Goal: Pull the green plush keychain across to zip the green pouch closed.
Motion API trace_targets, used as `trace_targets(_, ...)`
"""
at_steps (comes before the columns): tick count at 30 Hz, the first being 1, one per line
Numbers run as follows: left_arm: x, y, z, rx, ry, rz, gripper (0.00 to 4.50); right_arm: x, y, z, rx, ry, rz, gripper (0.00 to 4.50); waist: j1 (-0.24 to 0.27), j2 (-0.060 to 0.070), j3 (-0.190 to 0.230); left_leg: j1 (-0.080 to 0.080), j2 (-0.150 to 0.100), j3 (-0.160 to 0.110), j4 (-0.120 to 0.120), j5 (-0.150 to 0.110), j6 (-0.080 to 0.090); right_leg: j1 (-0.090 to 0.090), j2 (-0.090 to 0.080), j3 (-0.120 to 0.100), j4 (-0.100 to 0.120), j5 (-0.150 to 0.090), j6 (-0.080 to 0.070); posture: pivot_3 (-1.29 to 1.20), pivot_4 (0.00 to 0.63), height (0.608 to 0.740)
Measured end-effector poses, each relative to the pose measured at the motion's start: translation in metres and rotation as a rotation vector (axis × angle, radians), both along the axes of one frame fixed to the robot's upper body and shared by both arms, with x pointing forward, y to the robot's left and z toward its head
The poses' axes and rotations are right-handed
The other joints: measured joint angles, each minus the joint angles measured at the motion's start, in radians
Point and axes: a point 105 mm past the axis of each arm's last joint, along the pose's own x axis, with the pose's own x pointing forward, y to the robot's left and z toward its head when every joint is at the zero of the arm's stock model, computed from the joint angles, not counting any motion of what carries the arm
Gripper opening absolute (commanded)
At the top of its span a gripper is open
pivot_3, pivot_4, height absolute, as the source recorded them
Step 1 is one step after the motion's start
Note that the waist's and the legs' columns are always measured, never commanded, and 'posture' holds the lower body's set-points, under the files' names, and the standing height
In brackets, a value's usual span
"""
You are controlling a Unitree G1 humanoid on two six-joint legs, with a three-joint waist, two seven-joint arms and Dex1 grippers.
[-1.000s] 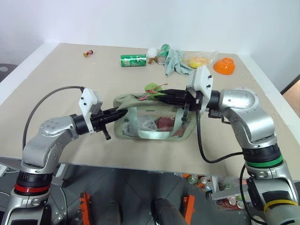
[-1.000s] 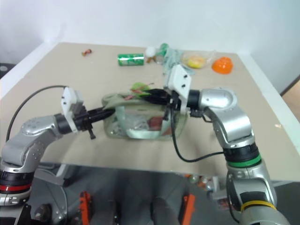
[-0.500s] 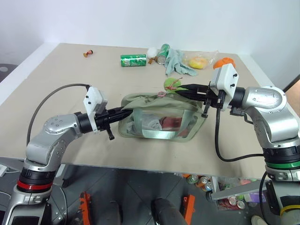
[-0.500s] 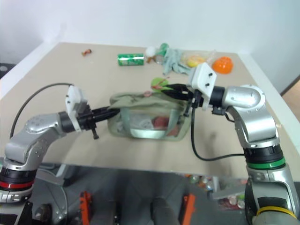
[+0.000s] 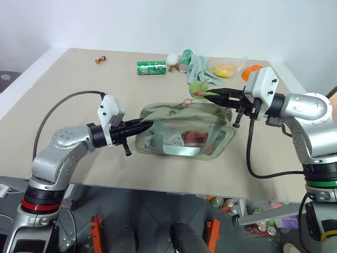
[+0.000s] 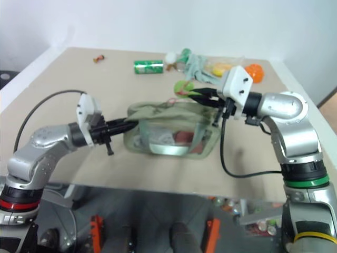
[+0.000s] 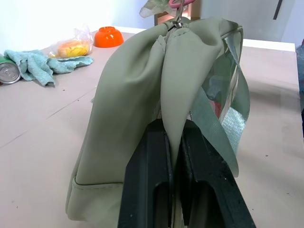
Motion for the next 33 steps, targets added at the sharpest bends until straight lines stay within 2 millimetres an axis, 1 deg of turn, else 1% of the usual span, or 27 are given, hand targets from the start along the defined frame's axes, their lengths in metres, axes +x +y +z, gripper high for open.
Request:
trace_targets(5, 0.002, -0.001, 0.0, 0.002, -0.001, 0.012, 0.0, 0.001, 0.001, 0.005, 0.019, -0.004, -0.001, 0.02, 0.0, 0.0, 0.0, 0.0, 0.0, 0.0, 0.0, 0.0, 0.0, 0.0, 0.0, 0.0, 0.0, 0.0, 0.0, 0.0, 0.15, 0.74)
trace_targets(7, 0.003, -0.001, 0.001, 0.003, -0.003, 0.015, 0.0, 0.0, 0.003, 0.014, 0.038, -0.008, 0.003, 0.02, 0.0, 0.0, 0.0, 0.0, -0.001, 0.0, 0.0, 0.0, 0.0, 0.0, 0.0, 0.0, 0.0, 0.0, 0.001, 0.0, 0.15, 0.74)
trace_targets(11, 0.004, -0.002, 0.003, 0.003, -0.012, 0.018, 0.0, -0.002, 0.014, 0.037, 0.089, -0.021, 0.019, 0.02, -0.001, 0.0, 0.0, 0.0, 0.0, -0.001, 0.0, 0.0, 0.0, 0.0, 0.0, 0.0, 0.0, 0.0, 0.0, 0.0, 0.15, 0.74)
trace_targets(12, 0.004, -0.002, 0.003, 0.002, -0.015, 0.022, 0.0, -0.003, 0.015, 0.039, 0.093, -0.021, 0.019, 0.02, 0.0, 0.0, 0.0, -0.001, 0.0, -0.001, 0.0, 0.0, 0.0, 0.0, 0.0, -0.001, 0.0, 0.0, 0.0, 0.0, 0.15, 0.74)
trace_targets(22, 0.009, -0.001, 0.003, 0.001, -0.011, 0.045, 0.0, 0.003, 0.012, 0.035, 0.142, 0.08, -0.014, 0.02, -0.001, 0.0, 0.0, -0.003, -0.001, -0.002, 0.0, 0.0, 0.0, -0.002, -0.001, -0.001, 0.0, 0.002, -0.002, 0.0, 0.15, 0.74)
trace_targets(24, 0.01, -0.002, 0.002, 0.002, -0.007, 0.048, 0.0, 0.005, 0.01, 0.034, 0.198, 0.148, -0.032, 0.02, 0.0, 0.0, 0.0, -0.004, -0.001, -0.002, 0.0, 0.0, 0.0, -0.002, -0.001, -0.002, 0.0, 0.002, -0.002, 0.0, 0.15, 0.74)
trace_targets(27, 0.01, -0.003, 0.004, 0.002, -0.013, 0.044, 0.0, 0.005, 0.007, 0.036, 0.254, 0.201, -0.042, 0.02, 0.0, 0.0, 0.0, -0.004, -0.002, -0.003, 0.001, 0.0, 0.0, -0.002, -0.002, -0.002, 0.0, 0.002, -0.002, 0.0, 0.15, 0.74)
trace_targets(30, 0.01, -0.006, 0.005, 0.004, -0.018, 0.037, 0.0, 0.004, -0.001, 0.035, 0.268, 0.225, -0.065, 0.02, 0.002, 0.0, 0.0, -0.005, -0.002, -0.004, 0.001, 0.0, 0.0, -0.002, -0.002, -0.003, -0.001, 0.001, -0.002, 0.0, 0.15, 0.74)
trace_targets(31, 0.01, -0.007, 0.005, 0.002, -0.018, 0.035, 0.0, 0.004, -0.008, 0.029, 0.262, 0.237, -0.089, 0.02, 0.002, 0.0, 0.0, -0.005, -0.002, -0.004, 0.001, 0.0, 0.0, -0.002, -0.003, -0.003, -0.001, 0.001, -0.001, 0.0, 0.15, 0.74)
trace_targets(33, 0.011, -0.007, 0.005, 0.002, -0.016, 0.034, 0.0, 0.004, -0.014, 0.02, 0.256, 0.249, -0.107, 0.02, 0.003, 0.0, 0.0, -0.006, -0.003, -0.004, 0.001, 0.0, 0.0, -0.002, -0.003, -0.003, -0.001, 0.001, -0.001, 0.0, 0.15, 0.74)
